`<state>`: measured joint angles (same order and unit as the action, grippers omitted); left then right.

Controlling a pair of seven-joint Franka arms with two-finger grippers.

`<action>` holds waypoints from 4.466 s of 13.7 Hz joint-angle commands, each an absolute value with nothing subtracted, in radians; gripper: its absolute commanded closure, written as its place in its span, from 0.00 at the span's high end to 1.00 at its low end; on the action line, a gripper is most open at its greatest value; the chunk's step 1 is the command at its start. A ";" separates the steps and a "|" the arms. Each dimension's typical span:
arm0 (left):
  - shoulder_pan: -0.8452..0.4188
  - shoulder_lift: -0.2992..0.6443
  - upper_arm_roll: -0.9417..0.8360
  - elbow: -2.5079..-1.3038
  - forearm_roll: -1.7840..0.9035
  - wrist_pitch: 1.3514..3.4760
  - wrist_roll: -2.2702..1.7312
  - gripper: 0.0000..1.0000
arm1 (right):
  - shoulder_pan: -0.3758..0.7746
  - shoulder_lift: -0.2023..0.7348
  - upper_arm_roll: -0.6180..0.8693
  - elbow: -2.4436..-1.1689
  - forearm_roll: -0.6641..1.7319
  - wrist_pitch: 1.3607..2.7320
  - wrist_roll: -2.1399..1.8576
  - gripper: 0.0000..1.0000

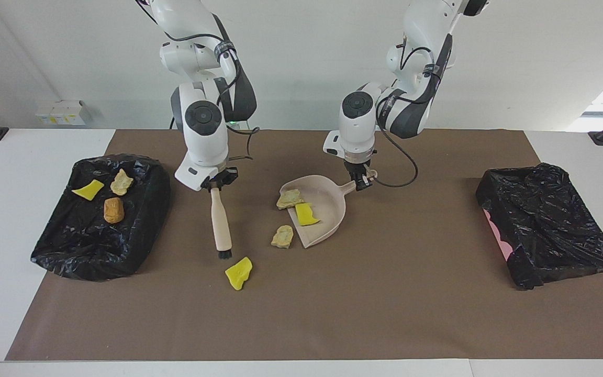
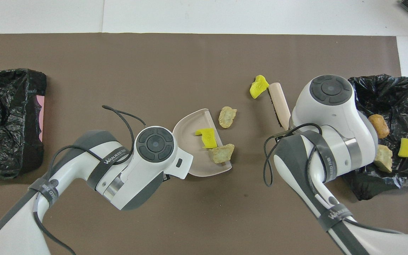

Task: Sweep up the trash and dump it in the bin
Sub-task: 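Sweep the trash pieces toward the dustpan with the brush in the right gripper, then push the remaining pieces into the dustpan with the right gripper's brush, then carry the loaded dustpan with the left gripper over the nearby bin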

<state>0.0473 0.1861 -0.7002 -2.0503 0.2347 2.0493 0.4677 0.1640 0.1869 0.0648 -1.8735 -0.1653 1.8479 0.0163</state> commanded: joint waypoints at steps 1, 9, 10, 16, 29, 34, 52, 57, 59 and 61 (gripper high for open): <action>0.066 0.160 -0.692 -2.080 0.225 2.075 0.454 0.00 | 0.147 0.306 0.077 -1.775 -0.215 1.871 -0.017 0.00; 0.066 0.156 -0.681 -2.082 0.225 2.065 0.448 0.00 | 0.236 0.420 0.104 -1.669 -0.221 1.856 -0.020 0.00; 0.064 0.156 -0.681 -2.082 0.225 2.063 0.448 0.00 | 0.239 0.417 0.115 -1.675 -0.181 1.856 -0.018 0.00; 0.067 0.158 -0.680 -2.080 0.225 2.077 0.446 0.00 | 0.248 0.353 0.218 -1.787 0.016 1.859 -0.008 0.00; 0.081 0.164 -0.643 -2.074 0.225 2.109 0.592 0.00 | 0.218 0.288 0.212 -1.799 0.210 1.786 0.003 0.00; 0.081 0.158 -0.614 -2.072 0.225 2.106 0.676 0.00 | 0.193 0.238 0.207 -1.804 0.170 1.753 0.005 0.00; 0.067 0.117 -0.603 -2.128 0.227 2.102 0.772 0.00 | 0.405 0.192 0.213 -1.997 0.374 1.984 0.423 0.00; 0.066 0.097 -0.543 -2.094 0.225 2.066 0.876 0.00 | 0.338 0.128 0.207 -1.991 0.301 1.829 0.411 0.00; 0.066 0.066 -0.487 -2.083 0.222 2.042 0.958 0.00 | 0.337 0.107 0.207 -1.973 0.258 1.771 0.414 0.00; 0.066 0.008 -0.427 -2.082 0.219 2.036 1.055 0.00 | 0.366 0.094 0.213 -1.957 0.218 1.720 0.451 0.00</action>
<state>0.0635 0.0905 -0.4742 -2.0758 0.2344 2.0650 0.9668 0.3483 0.1183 0.2018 -1.9666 0.2552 1.7548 0.4154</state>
